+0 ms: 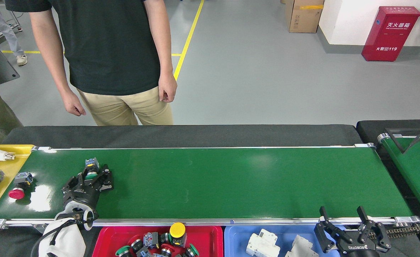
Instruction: Pick switch part from conveyor to tray
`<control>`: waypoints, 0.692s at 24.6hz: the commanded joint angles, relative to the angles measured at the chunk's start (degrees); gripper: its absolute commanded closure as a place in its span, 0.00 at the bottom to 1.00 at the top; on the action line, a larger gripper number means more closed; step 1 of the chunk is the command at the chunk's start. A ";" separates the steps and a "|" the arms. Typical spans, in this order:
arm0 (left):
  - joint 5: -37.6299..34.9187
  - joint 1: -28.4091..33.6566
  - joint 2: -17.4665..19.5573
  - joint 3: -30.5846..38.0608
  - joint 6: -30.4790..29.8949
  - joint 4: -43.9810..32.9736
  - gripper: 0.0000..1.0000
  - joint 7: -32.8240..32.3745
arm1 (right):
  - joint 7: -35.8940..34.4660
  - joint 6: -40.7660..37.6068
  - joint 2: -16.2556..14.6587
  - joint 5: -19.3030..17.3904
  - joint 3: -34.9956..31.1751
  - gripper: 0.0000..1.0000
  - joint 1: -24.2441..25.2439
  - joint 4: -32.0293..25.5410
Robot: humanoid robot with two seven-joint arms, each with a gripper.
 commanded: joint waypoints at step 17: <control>8.99 45.31 2.15 5.62 -40.29 -53.00 0.00 -0.14 | -0.39 -0.10 0.18 -0.34 -0.27 0.00 1.11 -0.79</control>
